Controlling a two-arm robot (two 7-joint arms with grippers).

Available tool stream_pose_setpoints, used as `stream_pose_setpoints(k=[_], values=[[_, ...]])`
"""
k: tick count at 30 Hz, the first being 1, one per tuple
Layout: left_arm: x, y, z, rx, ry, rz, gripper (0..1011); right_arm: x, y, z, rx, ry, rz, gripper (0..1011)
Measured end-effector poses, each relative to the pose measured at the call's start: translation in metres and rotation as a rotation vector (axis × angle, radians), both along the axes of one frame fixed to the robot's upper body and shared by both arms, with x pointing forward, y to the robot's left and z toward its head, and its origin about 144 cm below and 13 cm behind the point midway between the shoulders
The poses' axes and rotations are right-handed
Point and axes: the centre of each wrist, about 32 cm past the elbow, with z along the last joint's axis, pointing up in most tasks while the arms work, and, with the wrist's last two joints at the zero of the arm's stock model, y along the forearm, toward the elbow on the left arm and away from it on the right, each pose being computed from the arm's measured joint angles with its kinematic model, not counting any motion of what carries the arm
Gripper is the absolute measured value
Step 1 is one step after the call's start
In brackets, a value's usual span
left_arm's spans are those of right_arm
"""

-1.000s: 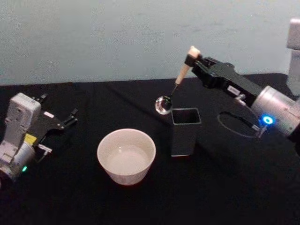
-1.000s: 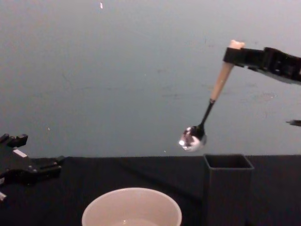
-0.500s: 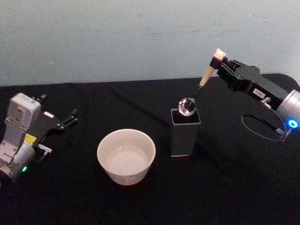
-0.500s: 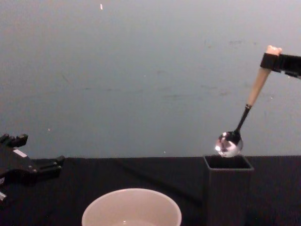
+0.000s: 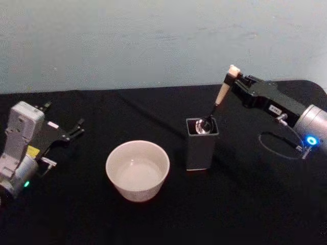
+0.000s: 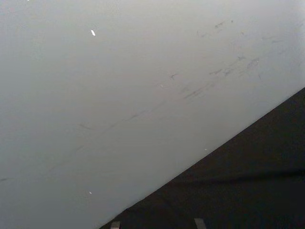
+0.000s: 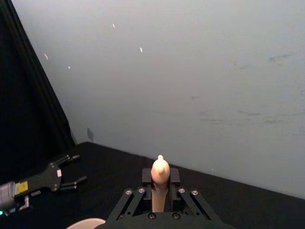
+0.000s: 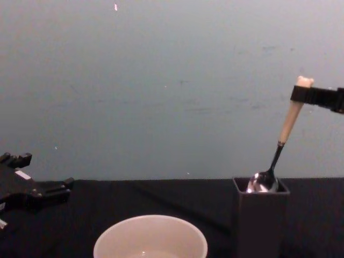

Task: Pick up the stirring spoon with one hand, stir inside the cup, then place it back in its original position.

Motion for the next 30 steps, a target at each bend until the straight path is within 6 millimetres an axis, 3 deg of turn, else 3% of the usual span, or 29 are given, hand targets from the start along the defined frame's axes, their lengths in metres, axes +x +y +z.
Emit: stream_pose_setpoints(k=[30], values=[[0.000,0.000,0.000,0.000,0.000,0.000,1001,0.006,0.017,-0.035,-0.150,0.041,0.050,215]])
